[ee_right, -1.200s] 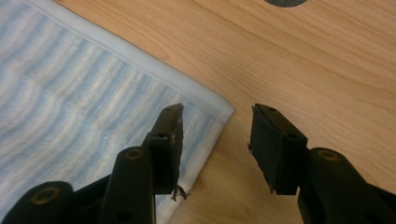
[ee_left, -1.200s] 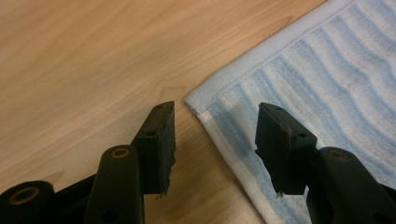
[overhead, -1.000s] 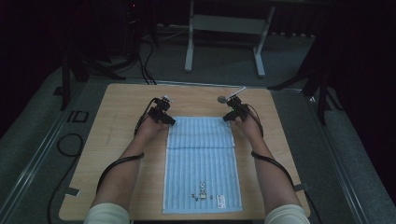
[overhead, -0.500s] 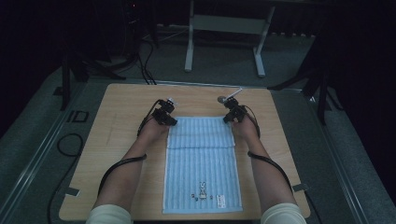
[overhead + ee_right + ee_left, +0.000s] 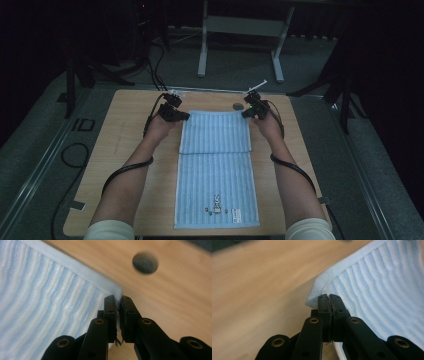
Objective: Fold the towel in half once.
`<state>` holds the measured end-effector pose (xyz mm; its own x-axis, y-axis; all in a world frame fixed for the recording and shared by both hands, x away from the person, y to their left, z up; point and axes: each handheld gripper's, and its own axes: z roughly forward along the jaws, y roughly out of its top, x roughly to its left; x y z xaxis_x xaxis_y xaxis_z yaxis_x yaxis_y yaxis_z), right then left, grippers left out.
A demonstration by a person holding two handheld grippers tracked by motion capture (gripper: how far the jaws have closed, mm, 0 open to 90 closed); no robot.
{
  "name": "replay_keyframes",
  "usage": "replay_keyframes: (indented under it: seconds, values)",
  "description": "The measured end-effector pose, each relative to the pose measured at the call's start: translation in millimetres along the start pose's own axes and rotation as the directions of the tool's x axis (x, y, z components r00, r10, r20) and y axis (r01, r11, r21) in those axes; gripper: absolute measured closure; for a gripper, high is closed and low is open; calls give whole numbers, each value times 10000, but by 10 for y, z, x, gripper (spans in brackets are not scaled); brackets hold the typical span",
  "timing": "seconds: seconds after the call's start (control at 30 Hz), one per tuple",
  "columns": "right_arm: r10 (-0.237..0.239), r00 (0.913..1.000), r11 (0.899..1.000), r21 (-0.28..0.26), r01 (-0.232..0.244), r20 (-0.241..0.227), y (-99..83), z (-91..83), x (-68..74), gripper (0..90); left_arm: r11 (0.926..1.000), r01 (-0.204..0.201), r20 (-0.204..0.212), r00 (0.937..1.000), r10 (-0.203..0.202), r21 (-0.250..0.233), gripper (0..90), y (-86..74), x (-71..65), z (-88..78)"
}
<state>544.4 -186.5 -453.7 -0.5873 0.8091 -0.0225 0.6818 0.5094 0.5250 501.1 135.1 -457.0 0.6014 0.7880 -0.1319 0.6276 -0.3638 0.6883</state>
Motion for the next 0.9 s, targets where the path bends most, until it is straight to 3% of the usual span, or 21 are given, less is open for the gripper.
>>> replay_keyframes:
  seconds: [0.2,0.33,0.47,0.63,0.8,0.9]
  values:
    - [-20,9999,9967,-817,32,155,187,-437,-41,845,9969,-537,-197,9984,526,-575,875,241,-56,-377]
    - [-318,9995,9857,-1654,321,46,218,-760,10,844,9924,-760,3,9971,764,-968,875,253,-158,-606]
    - [-732,9973,9742,-2147,692,-105,85,-995,119,844,9862,-1162,-55,9932,1163,-1179,874,126,-301,-754]
    - [-1348,9907,9600,-2499,1266,-160,-179,-1206,280,844,9781,-1101,253,9929,1163,-1766,874,-67,-416,-994]
    - [-1750,9842,9439,-2888,1601,-264,-435,-1371,432,844,9696,-1376,314,9887,1469,-2021,873,-304,-560,-1162]
    - [-1956,9797,9351,-3096,1728,-442,-602,-1446,539,843,9638,-1770,199,9826,1846,-1994,872,-469,-676,-1204]
